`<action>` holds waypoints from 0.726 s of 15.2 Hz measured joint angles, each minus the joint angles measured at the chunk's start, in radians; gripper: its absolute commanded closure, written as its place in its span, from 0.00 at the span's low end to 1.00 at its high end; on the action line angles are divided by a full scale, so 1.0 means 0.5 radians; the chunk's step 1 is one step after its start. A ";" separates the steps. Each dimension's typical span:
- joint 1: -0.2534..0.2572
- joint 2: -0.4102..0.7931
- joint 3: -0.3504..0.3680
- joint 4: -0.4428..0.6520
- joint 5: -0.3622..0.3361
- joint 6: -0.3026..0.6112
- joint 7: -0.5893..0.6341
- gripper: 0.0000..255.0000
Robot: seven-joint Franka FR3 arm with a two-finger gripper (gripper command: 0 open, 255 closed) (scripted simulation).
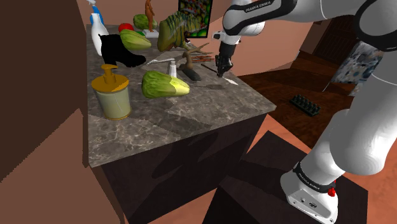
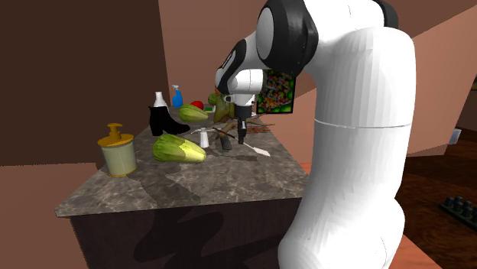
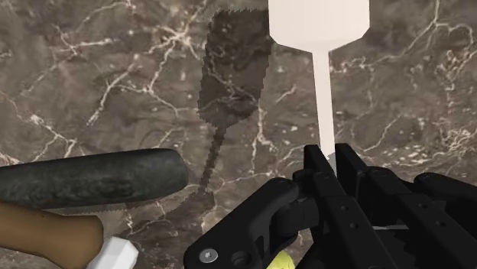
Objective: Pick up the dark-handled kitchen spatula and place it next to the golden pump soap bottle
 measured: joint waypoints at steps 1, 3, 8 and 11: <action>0.001 -0.009 0.000 0.013 -0.005 -0.021 0.005 1.00; 0.002 -0.027 -0.001 0.048 -0.014 -0.073 0.012 1.00; 0.001 -0.057 -0.004 0.149 -0.031 -0.201 0.027 1.00; 0.001 -0.063 -0.005 0.222 -0.036 -0.279 0.035 1.00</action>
